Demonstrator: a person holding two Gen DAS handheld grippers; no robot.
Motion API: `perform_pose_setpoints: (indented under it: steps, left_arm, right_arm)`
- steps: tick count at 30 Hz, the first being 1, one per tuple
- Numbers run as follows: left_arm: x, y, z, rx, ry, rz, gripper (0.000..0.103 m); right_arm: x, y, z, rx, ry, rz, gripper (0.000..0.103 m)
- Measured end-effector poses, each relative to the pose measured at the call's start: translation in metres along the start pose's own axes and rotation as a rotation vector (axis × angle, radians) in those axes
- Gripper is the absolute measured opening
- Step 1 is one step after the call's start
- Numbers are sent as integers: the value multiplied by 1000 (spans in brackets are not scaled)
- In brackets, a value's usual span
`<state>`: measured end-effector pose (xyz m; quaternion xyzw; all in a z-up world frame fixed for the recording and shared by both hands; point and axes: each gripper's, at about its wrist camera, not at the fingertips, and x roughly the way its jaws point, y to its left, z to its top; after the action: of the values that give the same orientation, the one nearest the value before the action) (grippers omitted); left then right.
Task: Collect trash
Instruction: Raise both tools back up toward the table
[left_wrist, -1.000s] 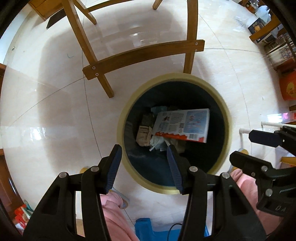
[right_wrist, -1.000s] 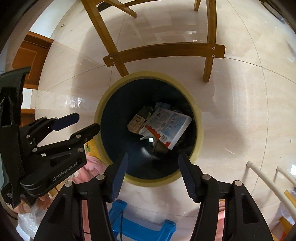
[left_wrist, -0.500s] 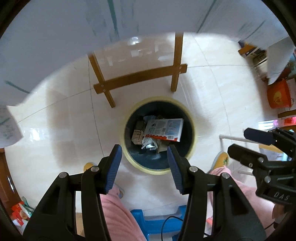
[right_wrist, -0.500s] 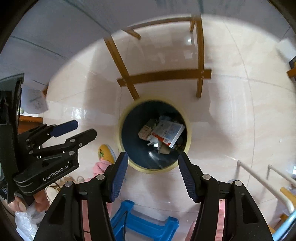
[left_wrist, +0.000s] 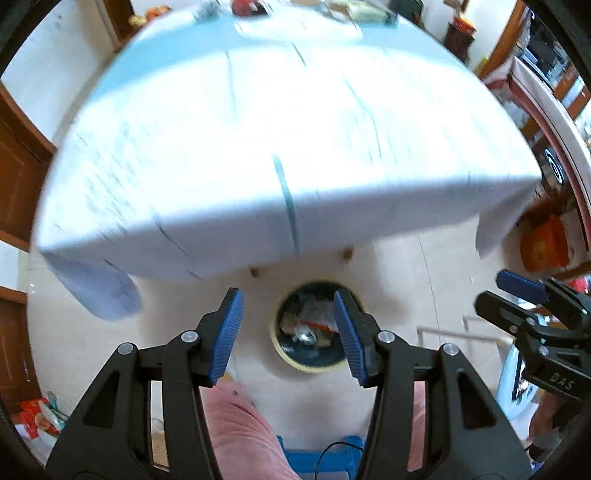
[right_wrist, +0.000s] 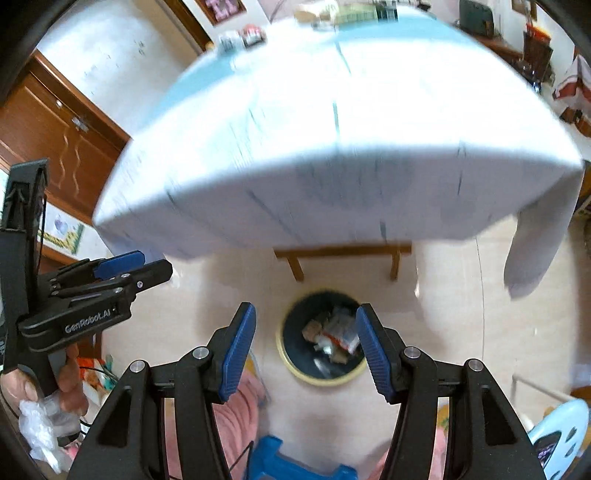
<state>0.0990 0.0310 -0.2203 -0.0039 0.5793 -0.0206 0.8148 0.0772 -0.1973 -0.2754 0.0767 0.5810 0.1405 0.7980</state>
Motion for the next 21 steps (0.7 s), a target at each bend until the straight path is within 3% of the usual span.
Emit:
perform_pose_setpoints:
  steps: [9,16,21]
  left_arm:
    - [-81,37,100,-21,-207,12,49]
    - [-101,72,202,-17,-269,-51,60]
    - [-92,84,273,-17,-290,-52,72]
  right_arm:
    - [-63,41,96,-37,-149,-12,57]
    - [-88,60,194,-45,-241,-36,57]
    - [-86,54,277,29,-262,-44,73]
